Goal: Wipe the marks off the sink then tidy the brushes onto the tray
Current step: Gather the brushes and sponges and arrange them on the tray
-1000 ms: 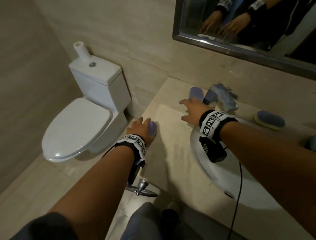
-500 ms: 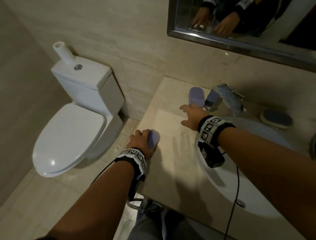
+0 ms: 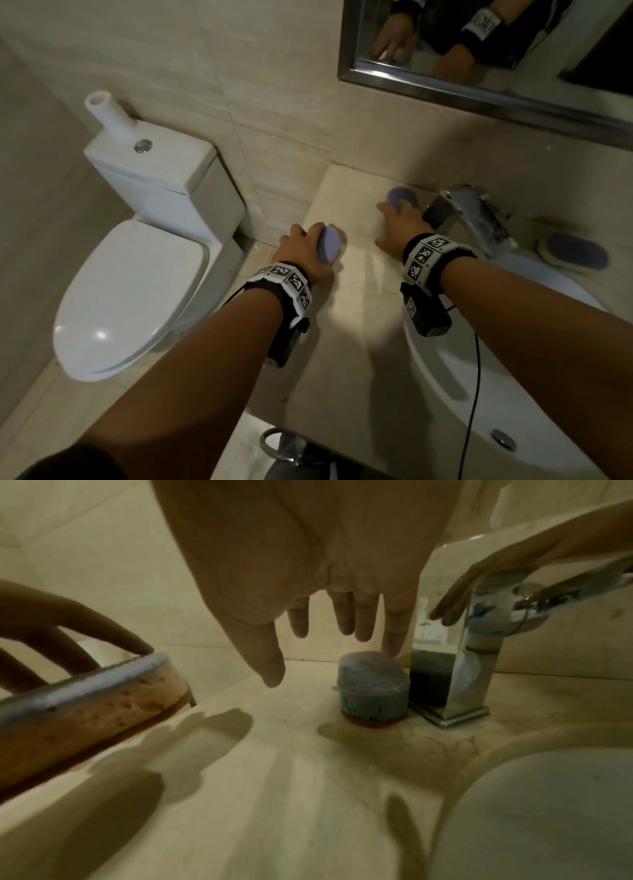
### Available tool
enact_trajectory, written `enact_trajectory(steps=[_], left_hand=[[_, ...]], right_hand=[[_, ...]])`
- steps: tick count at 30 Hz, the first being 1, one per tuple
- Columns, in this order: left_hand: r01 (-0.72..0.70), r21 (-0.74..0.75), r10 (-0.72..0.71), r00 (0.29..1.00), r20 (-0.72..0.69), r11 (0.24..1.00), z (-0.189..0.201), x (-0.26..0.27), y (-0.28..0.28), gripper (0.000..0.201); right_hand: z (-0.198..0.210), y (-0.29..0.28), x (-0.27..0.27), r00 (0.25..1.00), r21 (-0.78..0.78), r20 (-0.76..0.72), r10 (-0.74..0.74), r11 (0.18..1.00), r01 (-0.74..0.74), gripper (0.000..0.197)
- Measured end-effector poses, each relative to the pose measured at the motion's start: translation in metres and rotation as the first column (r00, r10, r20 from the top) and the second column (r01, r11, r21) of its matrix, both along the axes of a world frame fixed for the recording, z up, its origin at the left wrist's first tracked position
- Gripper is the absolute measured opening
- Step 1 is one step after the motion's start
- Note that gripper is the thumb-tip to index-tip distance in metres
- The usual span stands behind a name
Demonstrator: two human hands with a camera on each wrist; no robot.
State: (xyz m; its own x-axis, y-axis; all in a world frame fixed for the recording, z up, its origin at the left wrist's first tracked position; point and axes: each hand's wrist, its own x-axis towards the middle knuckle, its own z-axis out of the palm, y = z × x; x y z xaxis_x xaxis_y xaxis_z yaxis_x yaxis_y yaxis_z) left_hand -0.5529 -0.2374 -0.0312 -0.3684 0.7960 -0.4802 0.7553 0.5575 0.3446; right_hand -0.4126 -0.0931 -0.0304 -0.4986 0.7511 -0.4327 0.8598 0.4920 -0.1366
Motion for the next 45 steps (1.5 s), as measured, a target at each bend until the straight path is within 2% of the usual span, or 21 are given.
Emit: enact_trajectory(steps=[4, 8, 11, 13, 17, 21, 25, 29, 30, 33, 34, 38, 45], left_hand=[[0.011, 0.010, -0.012, 1.000, 0.020, 1.000, -0.001, -0.013, 0.018, 0.088], [-0.010, 0.023, 0.009, 1.000, 0.024, 1.000, -0.007, -0.022, 0.025, 0.085], [-0.012, 0.024, 0.012, 1.000, 0.026, 1.000, -0.011, -0.025, 0.024, 0.084], [-0.008, 0.015, 0.007, 0.999, 0.033, 1.000, -0.012, -0.027, 0.023, 0.085], [-0.010, 0.014, 0.010, 1.000, 0.021, 1.000, -0.013, -0.032, 0.020, 0.086], [-0.004, 0.016, 0.004, 1.000, 0.006, 1.000, -0.010, -0.033, 0.018, 0.086], [0.010, 0.018, -0.010, 1.000, -0.005, 1.000, 0.000, -0.033, 0.015, 0.090], [0.038, 0.046, -0.038, 0.999, -0.019, 0.998, 0.015, -0.032, 0.017, 0.097], [0.048, 0.061, -0.046, 0.999, -0.026, 0.997, 0.020, -0.032, 0.018, 0.097], [0.085, 0.113, -0.081, 0.996, -0.044, 0.990, 0.034, -0.026, 0.022, 0.093], [0.106, 0.128, -0.099, 0.993, -0.057, 0.986, 0.037, -0.022, 0.024, 0.090], [0.177, 0.204, -0.162, 0.983, -0.089, 0.963, 0.047, 0.001, 0.027, 0.067], [0.295, 0.222, -0.276, 0.955, -0.113, 0.929, 0.074, 0.068, 0.032, 0.074]], right_hand=[[-0.007, 0.017, -0.015, 0.997, 0.015, -0.004, -0.080, 0.997, 0.080, 0.075], [-0.020, 0.034, -0.019, 0.981, -0.026, 0.034, -0.190, 0.981, 0.191, 0.071], [-0.031, 0.038, -0.021, 0.975, -0.012, 0.035, -0.218, 0.976, 0.219, 0.071], [-0.034, 0.039, -0.023, 0.974, 0.030, 0.027, -0.223, 0.975, 0.222, 0.060], [-0.033, 0.040, -0.024, 0.975, 0.026, -0.079, -0.208, 0.977, 0.210, 0.032], [-0.029, 0.030, -0.020, 0.942, -0.107, -0.122, -0.313, 0.947, 0.301, 0.046], [-0.019, 0.010, -0.014, 0.972, -0.146, -0.047, -0.230, 0.964, 0.221, 0.061], [-0.001, -0.011, -0.008, 0.985, -0.158, -0.052, -0.163, 0.976, 0.153, 0.084], [0.005, -0.012, -0.007, 0.985, -0.161, -0.069, -0.156, 0.976, 0.143, 0.085], [0.025, -0.019, 0.000, 0.989, -0.163, -0.060, -0.137, 0.979, 0.126, 0.075], [0.027, -0.019, 0.005, 0.992, -0.157, -0.039, -0.118, 0.981, 0.110, 0.075], [0.049, -0.033, 0.029, 0.994, -0.147, -0.039, -0.104, 0.984, 0.097, 0.055], [0.084, -0.050, 0.106, 0.997, -0.176, -0.020, -0.075, 0.982, 0.071, 0.060]])
